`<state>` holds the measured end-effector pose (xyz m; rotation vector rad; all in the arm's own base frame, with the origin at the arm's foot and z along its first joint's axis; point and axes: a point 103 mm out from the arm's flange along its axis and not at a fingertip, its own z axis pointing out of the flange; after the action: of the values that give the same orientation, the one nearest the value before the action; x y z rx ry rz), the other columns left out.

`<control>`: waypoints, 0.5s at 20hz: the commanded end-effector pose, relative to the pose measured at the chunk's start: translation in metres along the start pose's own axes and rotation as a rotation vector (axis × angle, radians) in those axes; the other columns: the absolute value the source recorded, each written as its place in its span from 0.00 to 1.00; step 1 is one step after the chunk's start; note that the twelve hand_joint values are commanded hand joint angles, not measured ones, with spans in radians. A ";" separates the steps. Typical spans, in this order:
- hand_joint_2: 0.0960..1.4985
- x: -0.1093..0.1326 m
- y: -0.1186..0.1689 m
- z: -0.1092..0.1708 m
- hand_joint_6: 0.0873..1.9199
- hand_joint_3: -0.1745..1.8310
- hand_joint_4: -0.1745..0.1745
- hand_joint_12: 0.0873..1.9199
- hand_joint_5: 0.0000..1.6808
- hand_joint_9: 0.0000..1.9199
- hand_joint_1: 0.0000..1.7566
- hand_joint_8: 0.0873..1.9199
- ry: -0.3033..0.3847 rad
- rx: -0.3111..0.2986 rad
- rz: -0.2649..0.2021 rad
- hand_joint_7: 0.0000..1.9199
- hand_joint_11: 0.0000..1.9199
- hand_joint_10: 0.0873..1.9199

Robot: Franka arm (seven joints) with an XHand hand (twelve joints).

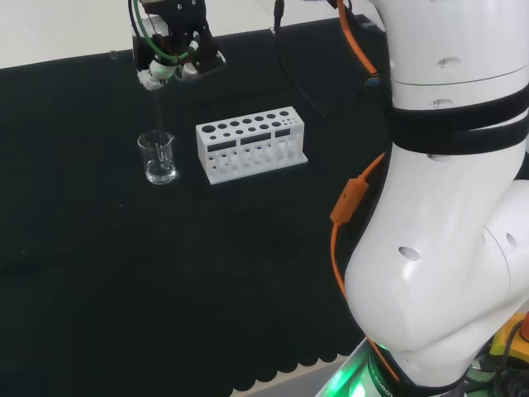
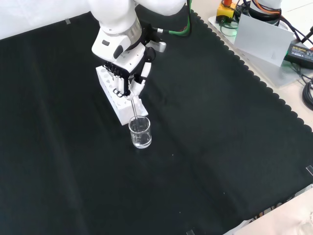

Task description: Stir in the beaker to the left of the white test tube rack with the glass rod.

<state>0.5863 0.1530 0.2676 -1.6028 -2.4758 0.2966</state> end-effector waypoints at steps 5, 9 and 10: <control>0.70 0.019 -0.011 -0.007 0.28 0.00 0.00 0.37 0.73 0.96 0.74 0.29 -0.004 -0.024 -0.026 0.66 0.86 0.16; 0.70 0.022 -0.014 -0.008 0.28 0.00 0.00 0.37 0.73 0.96 0.74 0.29 -0.007 -0.023 -0.028 0.66 0.86 0.16; 0.70 0.023 -0.014 -0.007 0.28 0.00 0.00 0.37 0.73 0.96 0.74 0.29 -0.013 -0.020 -0.028 0.66 0.86 0.16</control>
<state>0.5696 0.1663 0.2787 -1.5802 -2.5089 0.2699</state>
